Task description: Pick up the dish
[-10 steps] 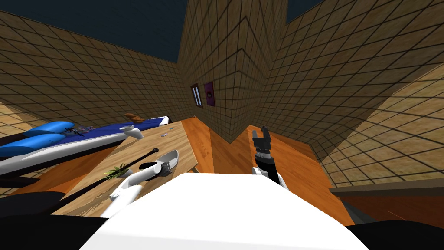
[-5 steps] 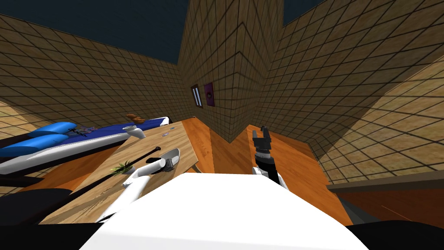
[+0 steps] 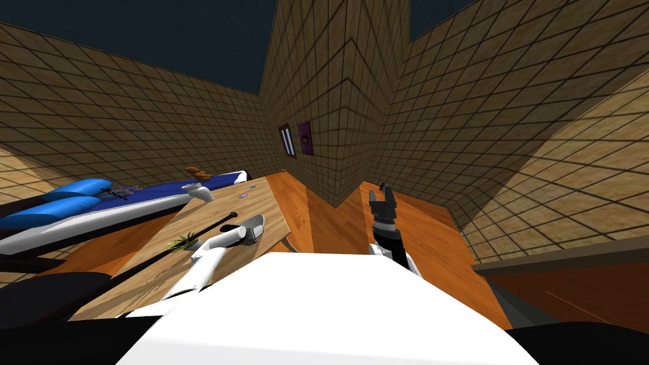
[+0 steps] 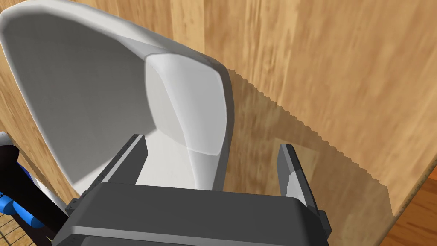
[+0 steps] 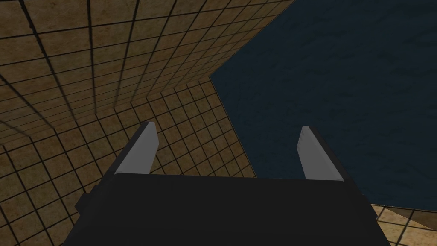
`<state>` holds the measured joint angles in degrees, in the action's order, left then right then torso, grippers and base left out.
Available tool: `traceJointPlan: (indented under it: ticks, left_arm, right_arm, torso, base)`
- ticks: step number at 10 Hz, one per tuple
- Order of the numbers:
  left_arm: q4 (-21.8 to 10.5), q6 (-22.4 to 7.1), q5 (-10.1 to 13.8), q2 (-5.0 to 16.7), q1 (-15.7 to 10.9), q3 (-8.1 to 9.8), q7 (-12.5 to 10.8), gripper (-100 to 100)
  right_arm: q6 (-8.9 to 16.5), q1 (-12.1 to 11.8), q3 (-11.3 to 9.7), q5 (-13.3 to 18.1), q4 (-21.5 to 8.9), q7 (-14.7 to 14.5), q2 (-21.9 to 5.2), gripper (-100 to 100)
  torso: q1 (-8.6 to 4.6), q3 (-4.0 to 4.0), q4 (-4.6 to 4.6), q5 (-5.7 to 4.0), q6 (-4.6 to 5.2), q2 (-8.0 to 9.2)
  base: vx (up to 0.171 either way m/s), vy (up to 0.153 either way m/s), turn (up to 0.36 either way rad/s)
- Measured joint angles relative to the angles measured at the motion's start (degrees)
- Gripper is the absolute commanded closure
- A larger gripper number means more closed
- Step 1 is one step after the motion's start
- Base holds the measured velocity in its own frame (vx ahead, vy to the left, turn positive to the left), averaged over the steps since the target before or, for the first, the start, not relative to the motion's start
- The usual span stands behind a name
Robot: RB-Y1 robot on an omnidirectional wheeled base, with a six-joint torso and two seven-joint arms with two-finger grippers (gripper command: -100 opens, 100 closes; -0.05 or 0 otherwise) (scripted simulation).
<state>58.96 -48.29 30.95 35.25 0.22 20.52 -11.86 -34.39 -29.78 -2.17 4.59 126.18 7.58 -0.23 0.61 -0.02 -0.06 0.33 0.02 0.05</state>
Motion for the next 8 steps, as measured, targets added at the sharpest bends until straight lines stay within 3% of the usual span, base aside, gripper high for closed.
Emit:
traceJointPlan:
  ticks: [3, 8]
  left_arm:
    - [-5.22, 0.91, -0.17, 0.95, -5.05, -0.68, 0.47, -100]
    - [-14.6, 1.84, -1.37, 2.51, -12.37, -2.16, 0.5, -100]
  right_arm:
    - [0.0, -0.01, 0.0, 0.0, 0.0, 0.0, 0.0, 0]
    - [0.0, -0.01, 0.0, 0.0, 0.0, 0.0, 0.0, 0]
  torso:
    - [-0.08, -0.05, -0.01, -0.02, -0.01, -0.11]
    - [-0.07, -0.05, -0.01, -0.01, -0.03, -0.11]
  base:
    - [-0.029, -0.012, 0.002]
    - [-0.08, -0.008, -0.018]
